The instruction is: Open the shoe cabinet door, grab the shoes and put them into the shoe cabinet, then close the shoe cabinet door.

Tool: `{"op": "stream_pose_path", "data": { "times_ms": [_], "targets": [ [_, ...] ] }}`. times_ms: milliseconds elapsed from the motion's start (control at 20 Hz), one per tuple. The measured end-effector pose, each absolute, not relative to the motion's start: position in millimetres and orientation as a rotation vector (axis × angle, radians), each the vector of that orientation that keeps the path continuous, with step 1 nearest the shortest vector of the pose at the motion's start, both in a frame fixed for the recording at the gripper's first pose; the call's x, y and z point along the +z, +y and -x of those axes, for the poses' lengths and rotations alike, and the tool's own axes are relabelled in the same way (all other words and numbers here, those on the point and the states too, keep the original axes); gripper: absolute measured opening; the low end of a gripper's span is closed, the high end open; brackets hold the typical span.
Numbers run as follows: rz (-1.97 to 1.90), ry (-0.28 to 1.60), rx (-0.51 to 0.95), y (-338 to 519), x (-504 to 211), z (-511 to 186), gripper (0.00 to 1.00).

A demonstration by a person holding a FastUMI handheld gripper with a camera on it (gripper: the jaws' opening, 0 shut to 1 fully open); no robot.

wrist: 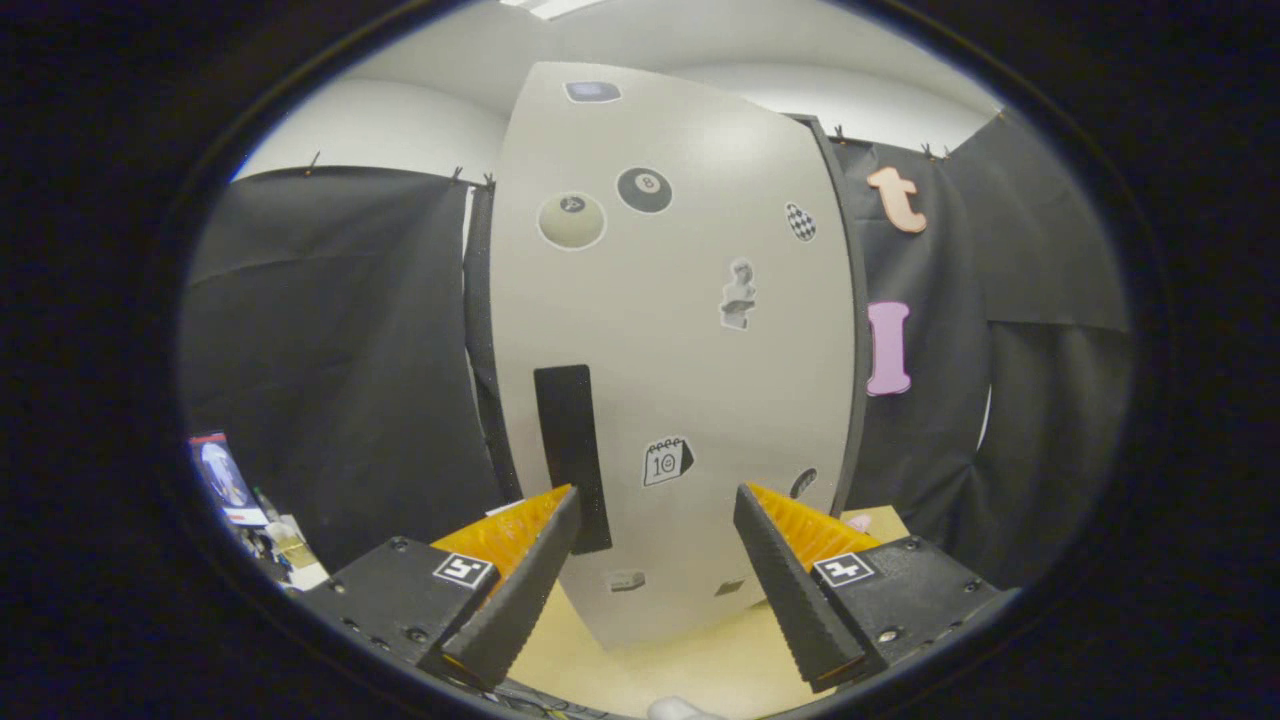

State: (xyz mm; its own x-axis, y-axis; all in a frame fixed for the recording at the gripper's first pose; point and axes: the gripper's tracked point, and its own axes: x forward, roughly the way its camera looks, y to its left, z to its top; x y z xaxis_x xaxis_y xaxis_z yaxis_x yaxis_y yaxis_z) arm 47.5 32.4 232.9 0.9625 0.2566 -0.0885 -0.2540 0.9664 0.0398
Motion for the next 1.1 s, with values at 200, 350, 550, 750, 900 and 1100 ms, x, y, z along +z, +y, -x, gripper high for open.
{"op": "stream_pose_path", "data": {
  "times_ms": [200, 350, 550, 750, 900, 1100],
  "targets": [
    [-0.011, 0.094, 0.222, 37, 233, -43, 1.00],
    [-0.006, 0.108, 0.206, 34, 230, -43, 1.00],
    [-0.037, 0.124, 0.217, 25, 236, -42, 1.00],
    [-0.049, 0.087, 0.155, -2, 280, -36, 1.00],
    [-0.036, 0.048, 0.116, -17, 311, -28, 1.00],
    [-0.024, -0.009, 0.106, -23, 343, -13, 1.00]
  ]
}}
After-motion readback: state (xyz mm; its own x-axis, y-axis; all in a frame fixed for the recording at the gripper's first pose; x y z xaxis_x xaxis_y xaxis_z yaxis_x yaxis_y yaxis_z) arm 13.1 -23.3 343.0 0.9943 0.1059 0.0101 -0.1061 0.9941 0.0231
